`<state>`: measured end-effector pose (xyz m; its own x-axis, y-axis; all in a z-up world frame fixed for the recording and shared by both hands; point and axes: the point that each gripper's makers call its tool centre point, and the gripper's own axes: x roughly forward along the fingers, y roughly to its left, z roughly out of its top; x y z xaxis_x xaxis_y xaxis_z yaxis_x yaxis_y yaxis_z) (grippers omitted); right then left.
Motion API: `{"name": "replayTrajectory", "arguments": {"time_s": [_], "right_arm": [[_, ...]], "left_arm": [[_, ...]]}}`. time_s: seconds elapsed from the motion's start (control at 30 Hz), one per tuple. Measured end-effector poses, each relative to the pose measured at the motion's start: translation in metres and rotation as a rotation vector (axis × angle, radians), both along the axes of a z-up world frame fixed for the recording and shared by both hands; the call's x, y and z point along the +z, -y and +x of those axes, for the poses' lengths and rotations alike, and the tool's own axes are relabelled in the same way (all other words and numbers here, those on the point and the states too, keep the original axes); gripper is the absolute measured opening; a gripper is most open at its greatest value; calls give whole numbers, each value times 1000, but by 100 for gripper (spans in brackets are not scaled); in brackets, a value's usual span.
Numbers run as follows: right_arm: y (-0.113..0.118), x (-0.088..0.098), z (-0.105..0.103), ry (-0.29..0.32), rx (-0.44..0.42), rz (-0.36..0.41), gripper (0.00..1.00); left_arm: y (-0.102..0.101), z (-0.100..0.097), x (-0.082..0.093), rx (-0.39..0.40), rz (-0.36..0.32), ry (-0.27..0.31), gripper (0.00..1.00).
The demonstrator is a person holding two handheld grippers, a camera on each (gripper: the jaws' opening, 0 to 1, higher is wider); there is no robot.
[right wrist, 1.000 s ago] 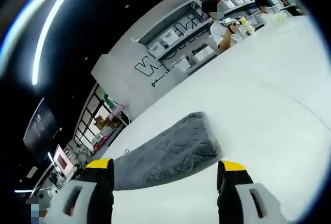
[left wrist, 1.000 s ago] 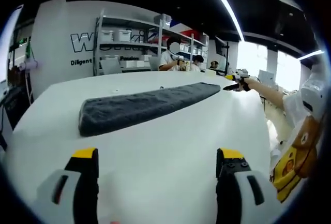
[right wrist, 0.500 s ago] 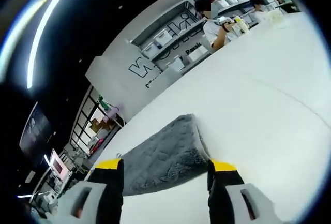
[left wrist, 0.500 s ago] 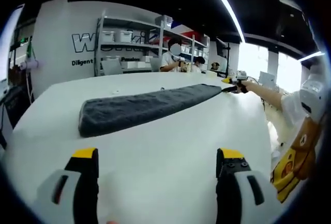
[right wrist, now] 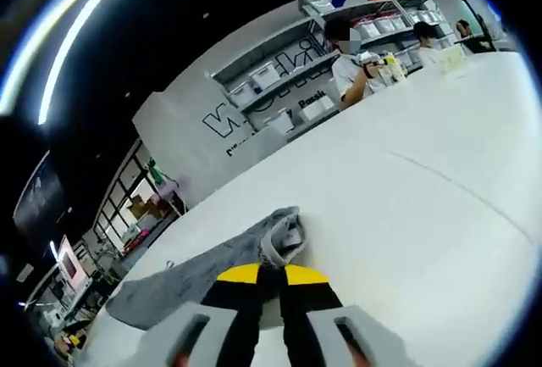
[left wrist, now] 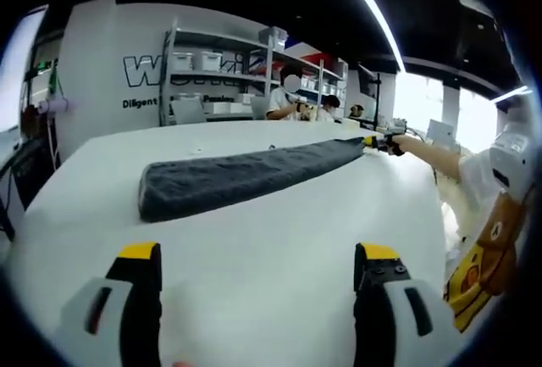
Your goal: Fold the towel on the table until its edges align and the towel forms a compact rectangular stack.
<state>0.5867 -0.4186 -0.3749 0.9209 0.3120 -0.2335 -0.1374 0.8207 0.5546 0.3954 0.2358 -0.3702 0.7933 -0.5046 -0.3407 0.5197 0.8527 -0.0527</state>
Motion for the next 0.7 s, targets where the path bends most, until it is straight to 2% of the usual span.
{"name": "replayTrajectory", "arguments": {"time_s": [0.1,0.2,0.3,0.4,0.47,0.53,0.6,0.7], "right_arm": [[20,1,5,-10,-10,-70,5],[37,4,3,-13,-26,-64,5],[67,4,-12,-25,-79,-98,5],[89,4,-22,-27,-115,-111,5],[121,2,-35,-33,-164,-97,5],[144,0,-41,-39,-194,-97,5],[150,-3,-60,-38,-220,-98,5],[150,-2,-75,-25,-239,-78,5]], "left_arm": [[0,0,0,-1,2,1,99],[2,-1,1,-8,7,2,99],[5,-1,2,-15,13,4,99],[8,-1,1,-22,14,3,99],[11,-1,1,-27,15,3,99],[13,-1,1,-31,15,2,99],[16,0,1,-36,17,2,99],[20,0,1,-42,20,0,99]]}}
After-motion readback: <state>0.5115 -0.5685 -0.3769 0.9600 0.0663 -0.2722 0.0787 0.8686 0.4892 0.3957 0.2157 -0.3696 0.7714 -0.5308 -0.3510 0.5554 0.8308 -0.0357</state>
